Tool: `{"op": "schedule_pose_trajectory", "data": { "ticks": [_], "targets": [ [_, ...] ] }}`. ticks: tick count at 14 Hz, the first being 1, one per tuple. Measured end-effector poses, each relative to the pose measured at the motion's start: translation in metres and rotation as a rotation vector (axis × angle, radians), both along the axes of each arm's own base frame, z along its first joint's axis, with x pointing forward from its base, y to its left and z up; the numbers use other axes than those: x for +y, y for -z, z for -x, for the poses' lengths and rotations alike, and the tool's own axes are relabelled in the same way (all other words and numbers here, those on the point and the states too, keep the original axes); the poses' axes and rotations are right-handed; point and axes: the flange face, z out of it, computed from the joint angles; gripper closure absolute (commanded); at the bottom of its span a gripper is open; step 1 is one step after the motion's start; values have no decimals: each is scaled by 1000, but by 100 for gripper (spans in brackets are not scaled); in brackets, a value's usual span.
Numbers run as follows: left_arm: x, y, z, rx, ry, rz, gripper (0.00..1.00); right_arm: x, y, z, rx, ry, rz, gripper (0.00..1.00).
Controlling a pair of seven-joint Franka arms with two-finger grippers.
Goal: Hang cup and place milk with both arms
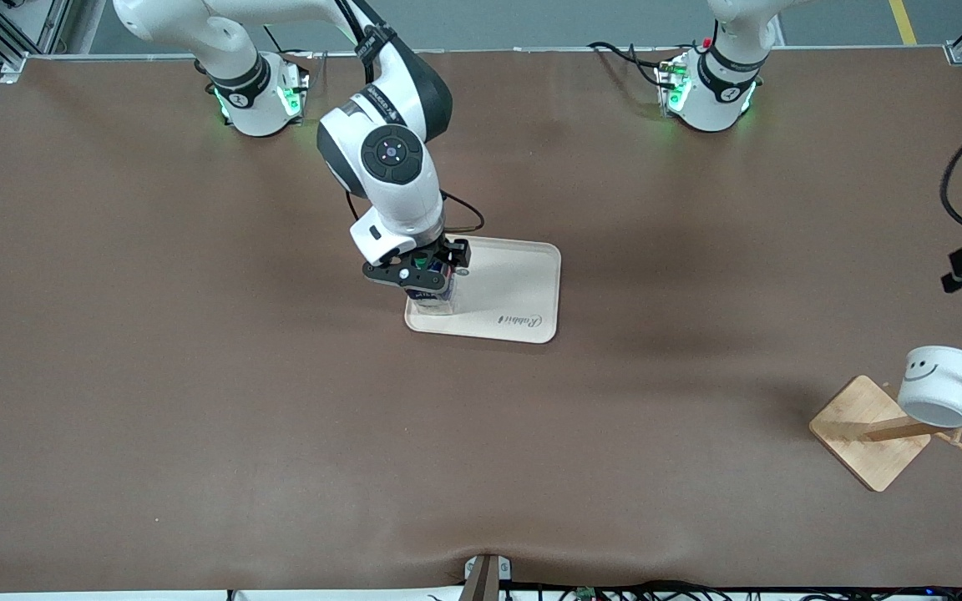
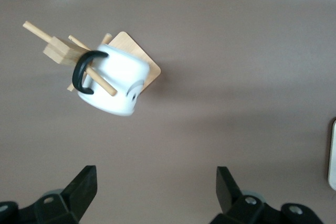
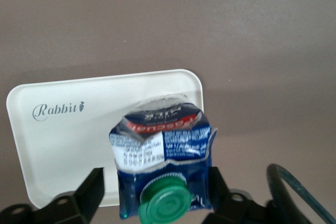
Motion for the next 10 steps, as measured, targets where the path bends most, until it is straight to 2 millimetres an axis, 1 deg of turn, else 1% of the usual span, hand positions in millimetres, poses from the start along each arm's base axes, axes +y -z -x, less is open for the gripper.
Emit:
{"op": "schedule_pose_trajectory", "data": {
  "ticks": [1, 2, 3, 4, 5, 6, 7, 8, 9, 10],
  "targets": [
    [-15, -8, 4, -3, 11, -9, 0, -2, 0, -1, 4, 1, 7, 100],
    [-24, -14, 8, -6, 21, -12, 0, -4, -1, -1, 11, 4, 14, 100],
    [-27, -17, 11, -6, 24, -14, 0, -7, -4, -3, 18, 8, 23, 100],
    [-28, -19, 13, -4, 25, -15, 0, -11, -13, -10, 16, 18, 23, 100],
    [-28, -20, 14, -2, 20, -10, 0, -19, -29, -21, 15, 38, 22, 100],
    [-28, -20, 15, -1, 6, 8, 0, -34, -50, -37, 22, 66, 25, 100],
    [-27, -22, 16, -2, -6, 32, 0, -57, -74, -55, 33, 91, 29, 100],
    [-28, -25, 18, -4, -11, 47, 0, -86, -99, -73, 44, 102, 31, 100],
    [-31, -27, 21, -8, -9, 54, 0, -121, -117, -90, 56, 88, 30, 100],
    [-37, -30, 25, -10, -5, 52, 0, -160, -127, -104, 75, 54, 29, 100]
  ]
}}
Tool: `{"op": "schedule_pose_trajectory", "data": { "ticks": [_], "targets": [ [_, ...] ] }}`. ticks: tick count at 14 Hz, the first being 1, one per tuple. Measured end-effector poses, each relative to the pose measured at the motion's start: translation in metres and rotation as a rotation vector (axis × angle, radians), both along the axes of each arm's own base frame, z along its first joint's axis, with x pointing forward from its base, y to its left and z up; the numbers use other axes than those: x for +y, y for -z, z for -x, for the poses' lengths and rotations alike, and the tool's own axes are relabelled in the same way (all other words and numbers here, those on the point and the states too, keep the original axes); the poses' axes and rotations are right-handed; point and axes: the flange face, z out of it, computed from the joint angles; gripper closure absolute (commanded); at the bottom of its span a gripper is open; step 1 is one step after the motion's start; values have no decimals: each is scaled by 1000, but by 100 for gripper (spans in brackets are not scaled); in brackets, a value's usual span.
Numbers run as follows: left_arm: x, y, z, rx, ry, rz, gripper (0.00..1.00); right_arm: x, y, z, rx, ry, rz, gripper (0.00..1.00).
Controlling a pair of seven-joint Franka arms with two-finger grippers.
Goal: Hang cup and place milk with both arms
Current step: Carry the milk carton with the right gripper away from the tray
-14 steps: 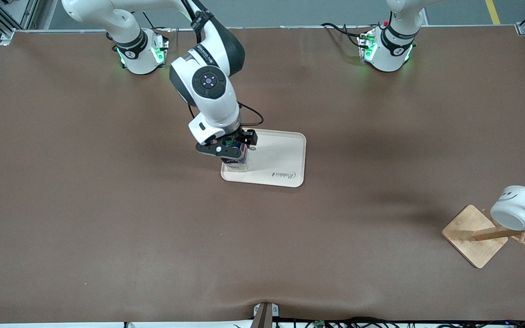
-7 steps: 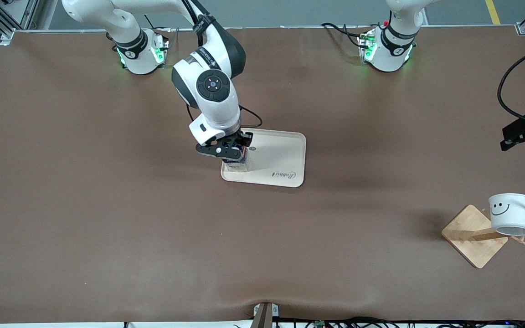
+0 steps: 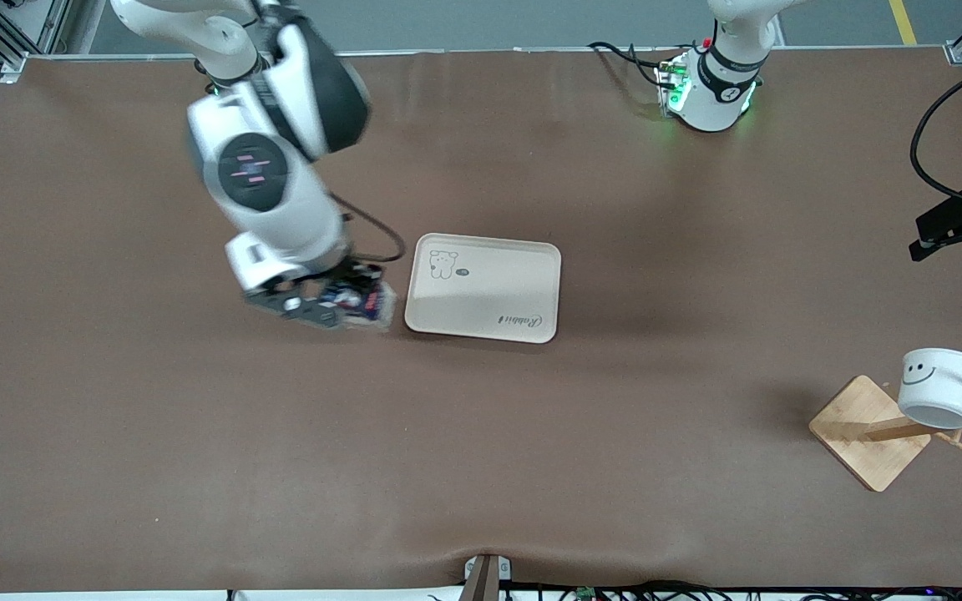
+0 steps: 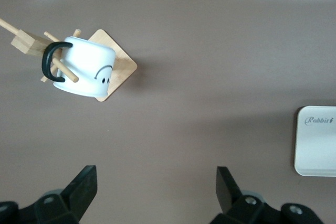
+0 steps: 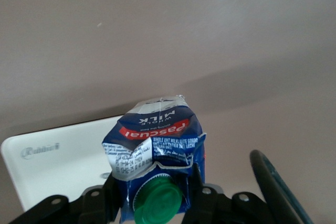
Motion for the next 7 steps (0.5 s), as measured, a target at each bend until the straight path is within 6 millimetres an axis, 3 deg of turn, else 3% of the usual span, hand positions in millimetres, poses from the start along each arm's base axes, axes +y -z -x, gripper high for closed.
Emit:
{"op": "schedule_pose_trajectory", "data": {
  "ticks": [4, 7],
  "targets": [
    [-7, 1, 19, 14, -16, 0, 0, -180, 6, -45, 63, -114, -44, 100],
    [-8, 6, 38, 12, -21, -2, 0, -278, 30, -45, 104, -132, -78, 100]
  ]
}}
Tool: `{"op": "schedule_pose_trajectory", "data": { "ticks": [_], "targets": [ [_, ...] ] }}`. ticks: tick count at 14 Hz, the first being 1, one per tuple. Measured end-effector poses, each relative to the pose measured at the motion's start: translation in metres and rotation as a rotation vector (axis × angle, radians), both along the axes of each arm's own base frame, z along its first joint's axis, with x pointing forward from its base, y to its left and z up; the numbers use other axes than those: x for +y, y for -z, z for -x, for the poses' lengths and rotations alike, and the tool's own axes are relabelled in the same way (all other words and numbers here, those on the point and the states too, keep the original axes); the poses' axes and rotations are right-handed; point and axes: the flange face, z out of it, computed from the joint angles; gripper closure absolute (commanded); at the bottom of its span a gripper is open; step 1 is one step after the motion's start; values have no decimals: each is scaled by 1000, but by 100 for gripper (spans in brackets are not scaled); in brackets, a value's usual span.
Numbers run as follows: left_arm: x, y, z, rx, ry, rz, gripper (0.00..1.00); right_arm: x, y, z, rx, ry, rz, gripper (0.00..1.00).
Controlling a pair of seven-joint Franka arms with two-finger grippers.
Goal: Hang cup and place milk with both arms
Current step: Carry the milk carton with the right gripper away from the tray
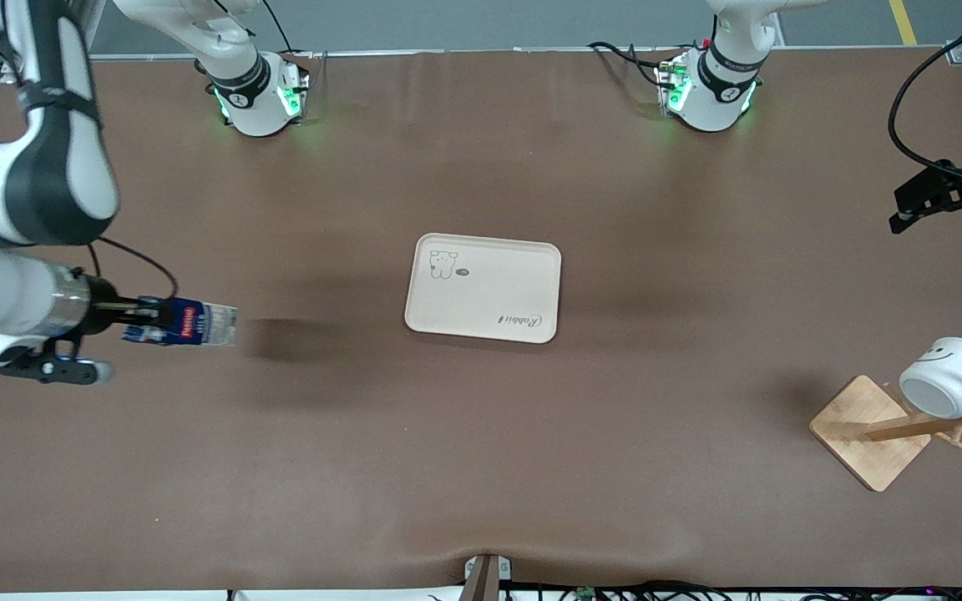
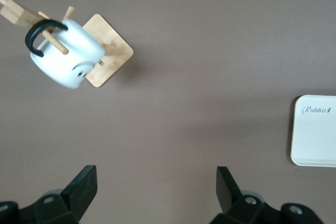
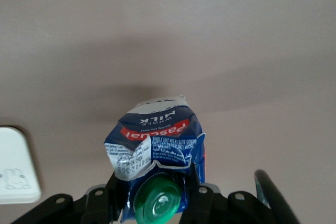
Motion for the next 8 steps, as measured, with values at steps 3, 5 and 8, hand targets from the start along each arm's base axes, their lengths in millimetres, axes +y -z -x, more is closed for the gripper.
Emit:
{"op": "schedule_pose_trajectory", "data": {
  "ticks": [3, 5, 8],
  "targets": [
    [-5, 0, 17, 7, -47, 18, 0, -80, 32, 12, 16, 40, -22, 100],
    [-16, -3, 25, 18, -98, 24, 0, -98, 61, 21, 20, 65, -24, 100],
    [-33, -3, 32, 44, -107, 23, 0, -97, 106, 45, 44, 72, -27, 100]
  ]
}}
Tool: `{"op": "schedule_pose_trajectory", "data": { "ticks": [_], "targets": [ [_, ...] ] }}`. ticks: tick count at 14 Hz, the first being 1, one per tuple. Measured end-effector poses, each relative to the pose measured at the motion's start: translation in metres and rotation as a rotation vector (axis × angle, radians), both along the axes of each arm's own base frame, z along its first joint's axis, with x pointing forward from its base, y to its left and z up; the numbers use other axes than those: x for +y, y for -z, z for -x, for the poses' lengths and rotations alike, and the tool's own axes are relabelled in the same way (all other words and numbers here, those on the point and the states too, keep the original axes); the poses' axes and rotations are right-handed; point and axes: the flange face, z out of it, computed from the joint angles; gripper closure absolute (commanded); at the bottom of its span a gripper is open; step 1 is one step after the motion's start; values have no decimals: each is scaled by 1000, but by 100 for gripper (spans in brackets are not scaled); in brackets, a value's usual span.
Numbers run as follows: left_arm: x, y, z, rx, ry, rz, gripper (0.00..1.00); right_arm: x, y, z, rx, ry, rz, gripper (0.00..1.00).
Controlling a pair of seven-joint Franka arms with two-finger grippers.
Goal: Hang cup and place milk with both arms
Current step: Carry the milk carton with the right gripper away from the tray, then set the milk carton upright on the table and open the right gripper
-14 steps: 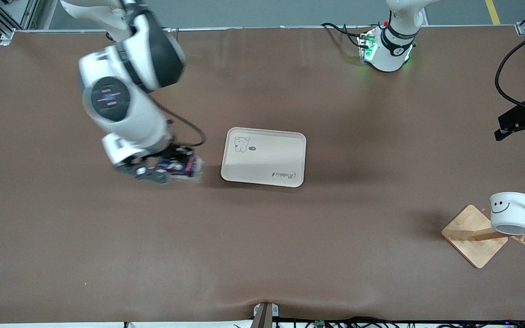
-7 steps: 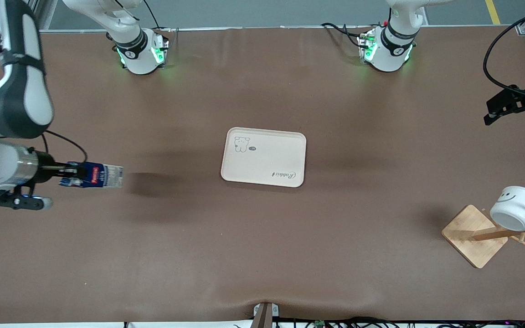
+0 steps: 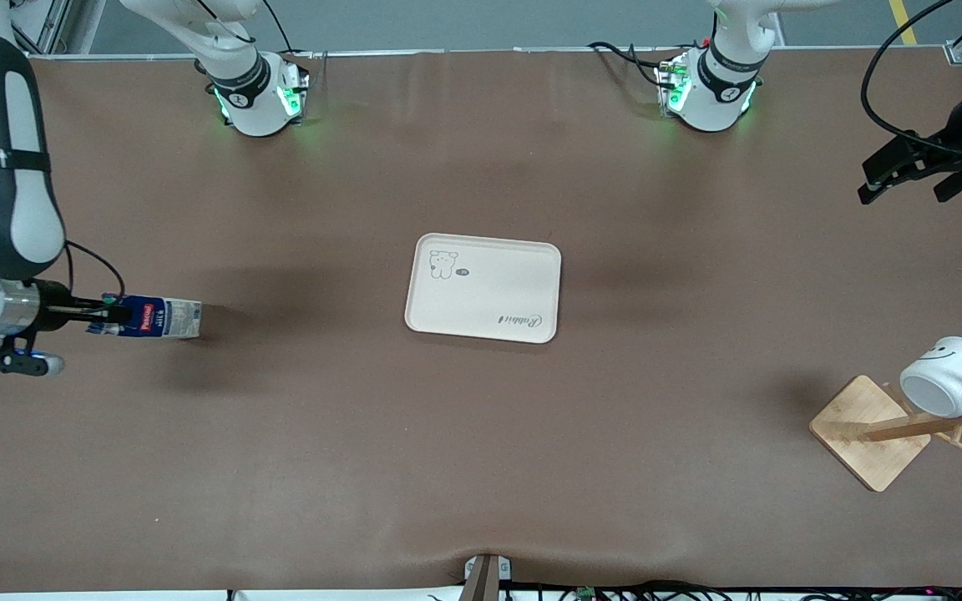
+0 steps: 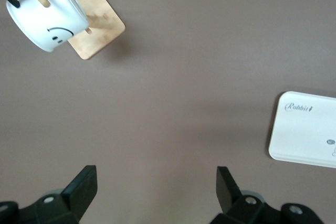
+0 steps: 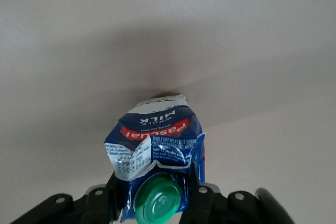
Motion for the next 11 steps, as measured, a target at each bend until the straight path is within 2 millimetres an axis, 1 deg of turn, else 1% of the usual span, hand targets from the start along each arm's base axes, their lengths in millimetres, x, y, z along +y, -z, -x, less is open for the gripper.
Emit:
{"op": "schedule_pose_trajectory", "data": {
  "ticks": [1, 2, 3, 4, 6, 8, 9, 11],
  "targets": [
    [-3, 0, 2, 7, 2, 0, 0, 1, 6, 7, 2, 1, -1, 100],
    [-4, -2, 5, 9, 3, -1, 0, 3, 3, 12, -3, 0, -2, 65],
    [-4, -5, 9, 8, 3, -4, 0, 4, 4, 17, 2, 0, -4, 10],
    [-4, -10, 12, -1, 2, -8, 0, 5, 6, 20, 8, -1, -6, 0],
    [-2, -14, 14, -9, -1, -15, 0, 5, 5, 20, 6, -1, -5, 0],
    [-1, -12, 13, -5, -1, -16, 0, 5, 3, 18, -5, -2, -3, 0],
    [-1, -11, 13, -3, -1, -16, 0, 4, -4, 15, -17, -2, -1, 0],
    [-1, -10, 12, -2, -1, -16, 0, 6, -31, 4, -32, -10, -2, 0]
  ]
}}
